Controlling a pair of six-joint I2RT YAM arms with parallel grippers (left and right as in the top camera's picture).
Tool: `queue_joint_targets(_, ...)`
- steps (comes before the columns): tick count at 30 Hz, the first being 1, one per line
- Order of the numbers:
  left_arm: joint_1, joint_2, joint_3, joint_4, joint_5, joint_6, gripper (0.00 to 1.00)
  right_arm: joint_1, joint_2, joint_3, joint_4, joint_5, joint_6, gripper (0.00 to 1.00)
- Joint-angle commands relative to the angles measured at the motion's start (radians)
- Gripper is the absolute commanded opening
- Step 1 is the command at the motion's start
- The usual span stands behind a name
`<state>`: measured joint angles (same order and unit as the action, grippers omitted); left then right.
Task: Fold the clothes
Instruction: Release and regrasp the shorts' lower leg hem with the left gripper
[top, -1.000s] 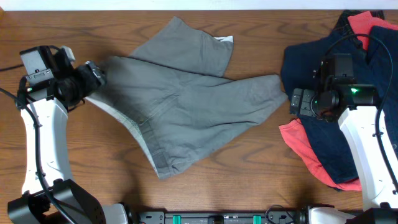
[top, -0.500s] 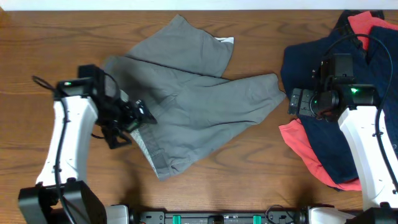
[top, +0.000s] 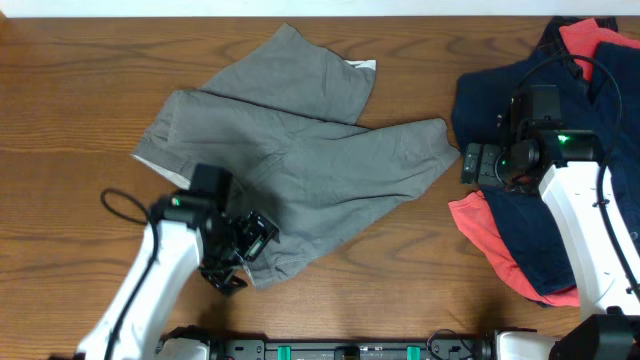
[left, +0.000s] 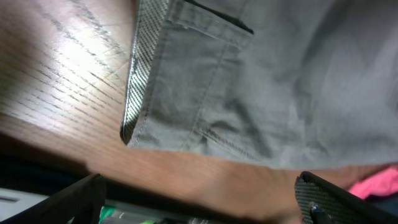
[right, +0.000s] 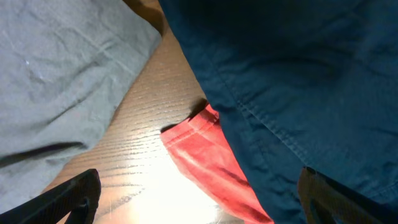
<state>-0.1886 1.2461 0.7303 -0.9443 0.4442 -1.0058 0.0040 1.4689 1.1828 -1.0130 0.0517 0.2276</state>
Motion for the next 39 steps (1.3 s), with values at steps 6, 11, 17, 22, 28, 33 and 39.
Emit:
queue_joint_targets(6,-0.163,-0.065,-0.146,0.160,-0.183,-0.358,0.98,-0.007,0.005,0.013,-0.003,-0.003,0.003,0.99)
queue_joint_targets(11,-0.189,-0.050,-0.214,0.248,-0.203,-0.439,0.98,-0.007,0.005,0.013,-0.009,-0.003,0.003,0.99)
queue_joint_targets(17,-0.189,-0.050,-0.234,0.277,-0.217,-0.441,0.90,-0.007,0.005,0.013,-0.010,-0.003,0.000,0.99)
queue_joint_targets(22,-0.207,-0.050,-0.241,0.277,-0.217,-0.450,0.75,-0.007,0.005,0.013,-0.010,-0.003,0.000,0.99)
queue_joint_targets(28,-0.268,-0.050,-0.242,0.284,-0.217,-0.502,0.75,-0.007,0.005,0.013,-0.010,-0.003,0.000,0.99)
queue_joint_targets(33,-0.331,-0.050,-0.242,0.284,-0.218,-0.539,0.75,-0.007,0.005,0.013,-0.010,-0.003,0.000,0.99)
queue_joint_targets(39,-0.352,-0.050,-0.242,0.292,-0.282,-0.570,0.74,-0.007,0.005,0.013,-0.012,-0.003,-0.007,0.99)
